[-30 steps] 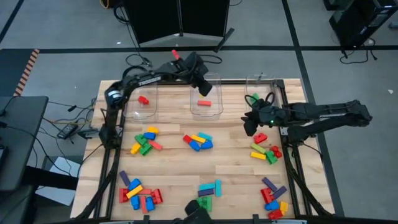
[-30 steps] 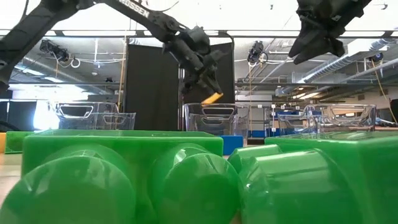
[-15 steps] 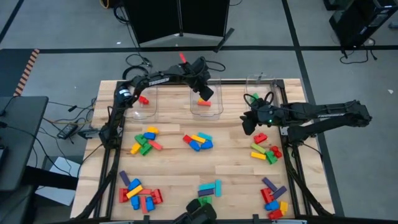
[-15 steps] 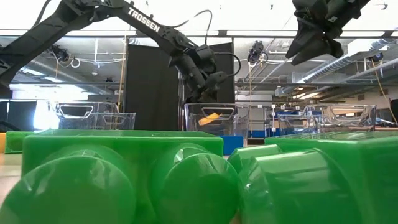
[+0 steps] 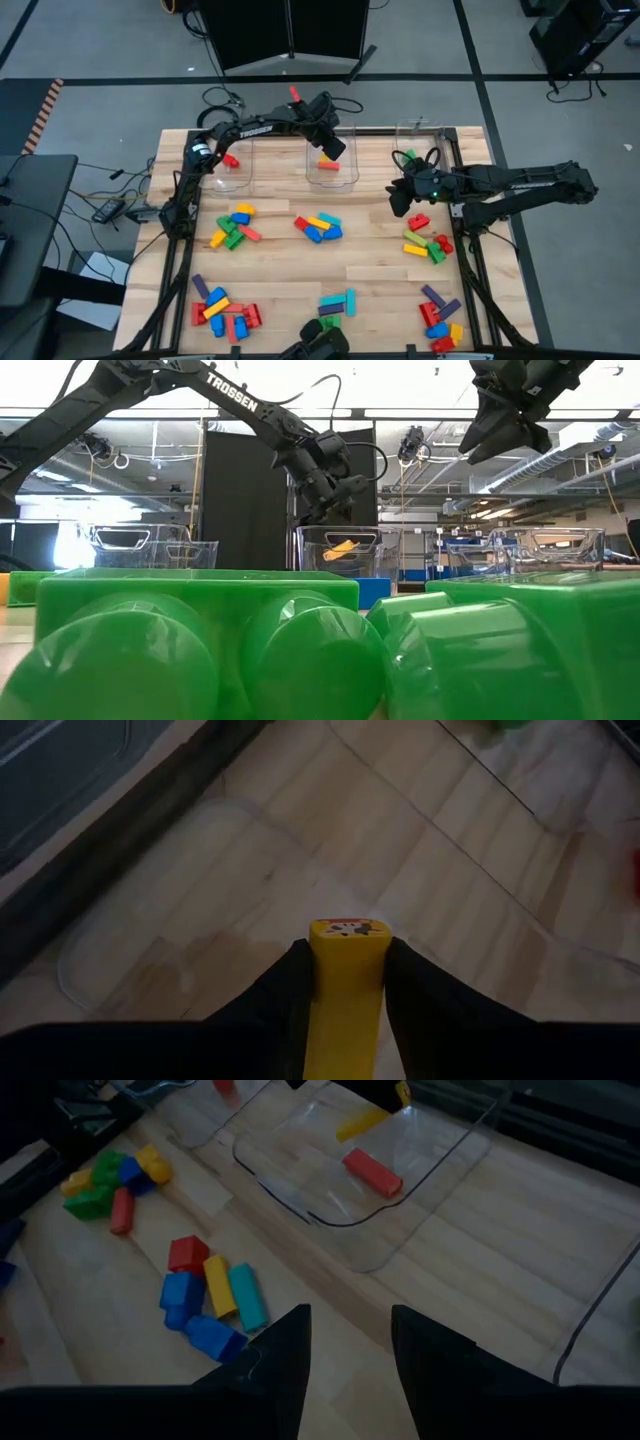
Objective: Sort blocks by size
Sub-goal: Put the yellow block into the middle transparent bin, then put the red 2 stud game piece into the right transparent bin
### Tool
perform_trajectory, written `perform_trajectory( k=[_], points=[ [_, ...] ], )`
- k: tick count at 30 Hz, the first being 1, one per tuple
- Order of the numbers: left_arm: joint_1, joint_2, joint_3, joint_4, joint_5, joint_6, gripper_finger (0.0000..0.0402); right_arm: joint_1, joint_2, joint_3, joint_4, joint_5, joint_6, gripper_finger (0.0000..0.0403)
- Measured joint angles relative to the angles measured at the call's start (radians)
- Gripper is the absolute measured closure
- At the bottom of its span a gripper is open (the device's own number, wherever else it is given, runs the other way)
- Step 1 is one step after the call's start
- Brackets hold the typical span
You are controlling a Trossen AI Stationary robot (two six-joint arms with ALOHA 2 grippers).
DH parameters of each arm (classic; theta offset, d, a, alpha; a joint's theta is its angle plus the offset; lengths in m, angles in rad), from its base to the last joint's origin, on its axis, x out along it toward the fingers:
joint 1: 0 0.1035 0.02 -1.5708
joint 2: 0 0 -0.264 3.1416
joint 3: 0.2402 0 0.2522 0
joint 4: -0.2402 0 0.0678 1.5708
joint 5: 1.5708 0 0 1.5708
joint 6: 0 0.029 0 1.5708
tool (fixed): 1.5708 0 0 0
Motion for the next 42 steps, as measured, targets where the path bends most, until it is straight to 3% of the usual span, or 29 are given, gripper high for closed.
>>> perform_trajectory(
  k=[8,20,38,42],
  points=[
    [0.000,0.000,0.000,0.021,0.003,-0.016,0.0278,0.000,0.000,0.000,0.011,0.000,-0.001,0.0251],
    [-0.001,0.000,0.000,0.020,0.012,-0.031,0.0206,0.000,0.000,0.000,0.010,0.000,-0.014,0.0251],
    [-0.004,-0.055,0.000,-0.005,0.053,-0.051,0.0204,0.000,0.000,0.000,-0.038,-0.035,-0.024,0.0251],
    [-0.040,-0.104,0.000,-0.070,-0.042,-0.055,0.0204,0.000,-0.002,0.000,-0.095,-0.064,-0.005,0.0251]
  ],
)
